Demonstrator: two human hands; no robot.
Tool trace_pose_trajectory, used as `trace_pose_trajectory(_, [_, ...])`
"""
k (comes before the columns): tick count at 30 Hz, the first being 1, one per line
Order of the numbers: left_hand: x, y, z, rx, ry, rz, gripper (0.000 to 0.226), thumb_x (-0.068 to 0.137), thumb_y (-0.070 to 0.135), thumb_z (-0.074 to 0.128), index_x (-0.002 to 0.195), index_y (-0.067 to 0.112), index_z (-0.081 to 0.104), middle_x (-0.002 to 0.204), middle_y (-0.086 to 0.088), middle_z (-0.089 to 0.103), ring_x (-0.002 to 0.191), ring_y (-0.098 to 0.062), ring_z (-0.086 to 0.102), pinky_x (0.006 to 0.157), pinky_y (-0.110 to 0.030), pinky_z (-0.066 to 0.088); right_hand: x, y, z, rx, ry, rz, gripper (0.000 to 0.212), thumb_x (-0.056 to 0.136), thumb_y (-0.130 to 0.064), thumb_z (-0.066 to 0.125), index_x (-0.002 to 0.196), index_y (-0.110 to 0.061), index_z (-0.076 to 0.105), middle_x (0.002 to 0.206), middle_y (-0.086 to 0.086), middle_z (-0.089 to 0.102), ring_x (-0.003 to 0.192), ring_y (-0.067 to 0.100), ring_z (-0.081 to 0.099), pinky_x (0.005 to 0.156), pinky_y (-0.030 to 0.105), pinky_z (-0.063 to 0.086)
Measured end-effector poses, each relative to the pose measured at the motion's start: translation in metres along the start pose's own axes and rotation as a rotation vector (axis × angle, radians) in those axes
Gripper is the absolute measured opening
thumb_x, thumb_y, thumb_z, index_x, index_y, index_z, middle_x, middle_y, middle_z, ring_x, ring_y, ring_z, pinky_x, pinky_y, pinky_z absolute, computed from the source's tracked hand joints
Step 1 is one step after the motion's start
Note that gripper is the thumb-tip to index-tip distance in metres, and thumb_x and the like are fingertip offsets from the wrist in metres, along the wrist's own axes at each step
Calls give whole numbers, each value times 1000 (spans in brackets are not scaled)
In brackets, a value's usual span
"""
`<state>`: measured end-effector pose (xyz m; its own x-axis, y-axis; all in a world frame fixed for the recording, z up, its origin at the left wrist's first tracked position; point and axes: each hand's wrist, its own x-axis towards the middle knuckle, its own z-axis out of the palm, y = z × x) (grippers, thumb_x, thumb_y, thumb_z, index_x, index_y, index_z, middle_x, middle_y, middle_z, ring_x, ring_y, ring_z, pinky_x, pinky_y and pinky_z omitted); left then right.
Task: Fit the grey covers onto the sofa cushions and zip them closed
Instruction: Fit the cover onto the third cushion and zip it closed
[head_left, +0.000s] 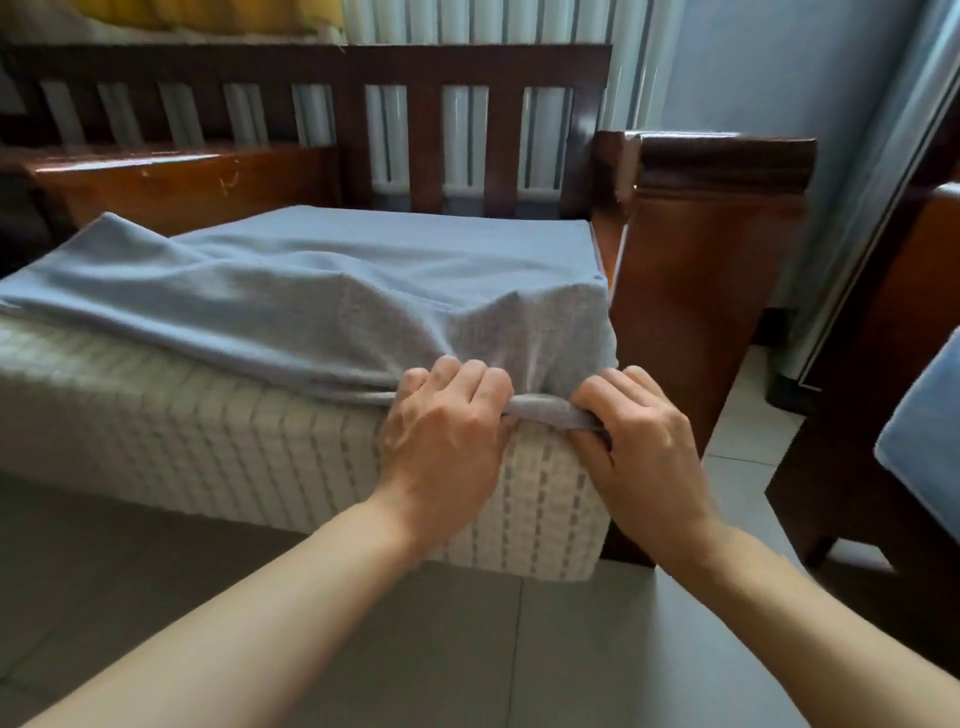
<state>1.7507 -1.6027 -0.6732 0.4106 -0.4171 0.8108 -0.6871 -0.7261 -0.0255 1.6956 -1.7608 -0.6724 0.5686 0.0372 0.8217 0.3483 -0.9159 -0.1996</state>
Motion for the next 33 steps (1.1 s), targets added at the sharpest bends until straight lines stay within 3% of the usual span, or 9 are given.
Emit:
trace_pose_trajectory(5, [-16, 7, -16, 73, -46, 100, 14, 73, 17, 65, 72, 13, 51, 66, -3, 53, 62, -28, 52, 58, -35, 31, -13, -4, -7, -273, 110, -207, 24, 67, 11, 71, 68, -6, 54, 64, 5, 53, 59, 22, 46, 58, 27, 35])
trace_pose_trajectory(8, [-19, 17, -25, 48, -77, 105, 16, 75, 29, 54, 71, 13, 52, 64, -3, 53, 59, -27, 53, 53, -32, 36, -21, -4, -14, -342, 160, -287, 24, 68, 11, 65, 64, -8, 52, 61, 4, 51, 55, 22, 45, 52, 30, 36])
trace_pose_trajectory(11, [-21, 22, -26, 57, -103, 144, 28, 69, 35, 71, 72, 13, 53, 65, -3, 52, 59, -26, 53, 51, -31, 36, -34, -5, -20, -351, 190, -280, 28, 64, 10, 64, 59, -10, 47, 56, 4, 47, 49, 21, 43, 46, 31, 33])
trace_pose_trajectory(13, [-25, 25, -24, 96, -124, 159, 28, 58, 18, 77, 68, 14, 51, 63, -2, 51, 58, -25, 52, 49, -29, 33, -46, -8, -17, -323, 193, -237, 30, 60, 12, 61, 57, -12, 43, 54, 4, 44, 46, 21, 40, 42, 32, 31])
trace_pose_trajectory(15, [-33, 27, -22, 124, -133, 201, 26, 50, 2, 68, 63, 15, 50, 60, -2, 49, 54, -25, 50, 46, -27, 30, -64, -11, -7, -284, 164, -201, 30, 60, 12, 59, 57, -12, 42, 53, 4, 41, 45, 22, 38, 41, 32, 30])
trace_pose_trajectory(19, [-41, 25, -15, 148, -149, 299, 28, 45, -2, 68, 60, 15, 51, 57, -2, 51, 52, -24, 53, 41, -27, 34, -80, -9, 5, -272, 132, -161, 25, 69, 7, 55, 57, -12, 44, 54, 5, 43, 45, 23, 40, 43, 32, 30])
trace_pose_trajectory(24, [-60, 20, -1, 190, -239, 399, 15, 59, 1, 59, 57, 16, 56, 54, -2, 53, 47, -22, 54, 37, -24, 36, -100, -5, 20, -275, 59, -210, 27, 78, -1, 59, 57, -14, 47, 53, 5, 46, 44, 22, 43, 42, 30, 30])
trace_pose_trajectory(27, [-74, 24, 6, 191, -323, 399, 21, 64, 8, 43, 55, 16, 59, 51, -3, 55, 42, -22, 54, 34, -19, 33, -116, -7, 31, -292, 8, -210, 32, 87, -6, 49, 57, -15, 50, 53, 4, 48, 43, 21, 45, 41, 30, 31])
trace_pose_trajectory(33, [-69, 13, -8, 188, -255, 400, 20, 73, 9, 45, 69, 15, 63, 63, -3, 58, 55, -25, 57, 38, -25, 35, -108, -6, 20, -349, -19, -245, 25, 73, 1, 60, 58, -15, 50, 56, 4, 50, 42, 22, 43, 45, 28, 24])
